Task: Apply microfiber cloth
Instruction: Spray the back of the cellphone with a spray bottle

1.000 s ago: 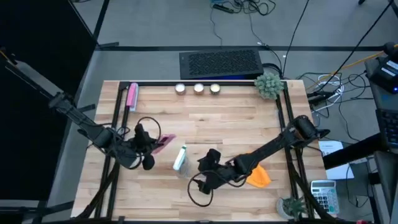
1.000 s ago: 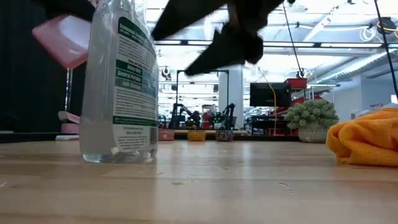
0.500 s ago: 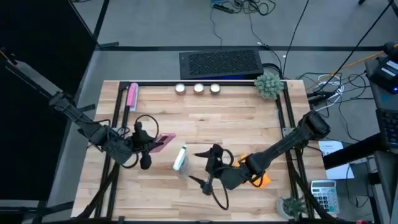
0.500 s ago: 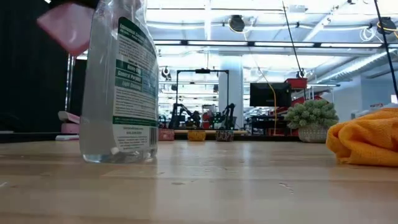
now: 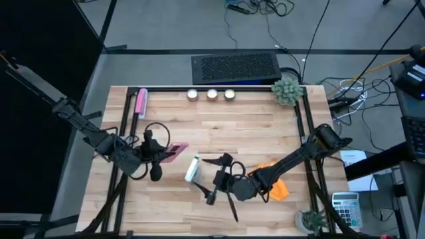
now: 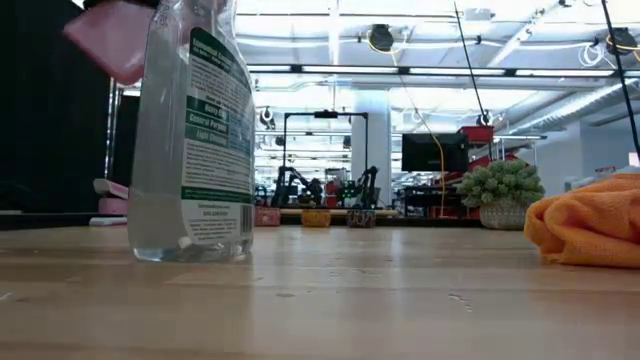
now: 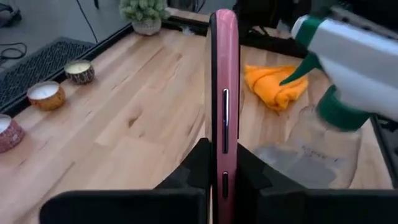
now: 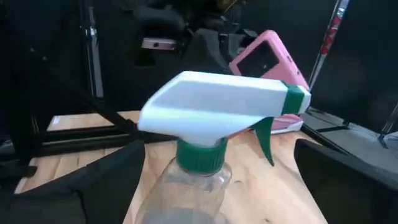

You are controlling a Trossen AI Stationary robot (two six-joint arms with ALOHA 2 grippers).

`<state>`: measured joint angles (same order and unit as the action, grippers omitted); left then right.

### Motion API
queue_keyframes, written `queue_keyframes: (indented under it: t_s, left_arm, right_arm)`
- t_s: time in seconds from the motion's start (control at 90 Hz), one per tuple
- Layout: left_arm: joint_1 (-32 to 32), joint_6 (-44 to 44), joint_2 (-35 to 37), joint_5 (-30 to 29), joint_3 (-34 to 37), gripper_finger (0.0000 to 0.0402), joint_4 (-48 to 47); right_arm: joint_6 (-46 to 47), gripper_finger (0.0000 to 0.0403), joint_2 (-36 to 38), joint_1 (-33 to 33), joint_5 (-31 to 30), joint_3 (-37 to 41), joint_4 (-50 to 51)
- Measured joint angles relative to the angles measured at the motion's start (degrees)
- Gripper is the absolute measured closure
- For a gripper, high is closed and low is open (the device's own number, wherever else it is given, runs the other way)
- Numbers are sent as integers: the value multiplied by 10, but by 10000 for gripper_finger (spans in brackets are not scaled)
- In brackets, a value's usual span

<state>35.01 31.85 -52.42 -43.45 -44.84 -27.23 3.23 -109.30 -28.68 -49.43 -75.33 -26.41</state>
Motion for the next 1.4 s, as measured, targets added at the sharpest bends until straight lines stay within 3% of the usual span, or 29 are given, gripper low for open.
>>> queue_keyframes:
  t_s: [0.233, 0.478, 0.8, 0.989, 1.178, 1.4]
  left_arm:
    - [-17, -9, -18, -1, 0, 391, 18]
    - [-32, -55, -73, 14, 1, 391, 105]
    - [-32, -57, -70, 14, 1, 391, 98]
    - [-33, -56, -71, 15, 1, 391, 98]
    - [-34, -53, -70, 15, 1, 391, 98]
    - [-36, -53, -70, 16, 1, 391, 98]
  right_arm:
    - [8, 10, 0, 7, 20, 0, -4]
    - [5, 10, -20, 13, 28, 0, -19]
    - [-40, 10, -20, -17, -1, 0, -8]
    - [-26, 10, -19, -2, 7, 0, -17]
    - [-4, 10, -19, 23, 89, 0, -14]
    - [-36, 10, -19, 25, 57, 0, 1]
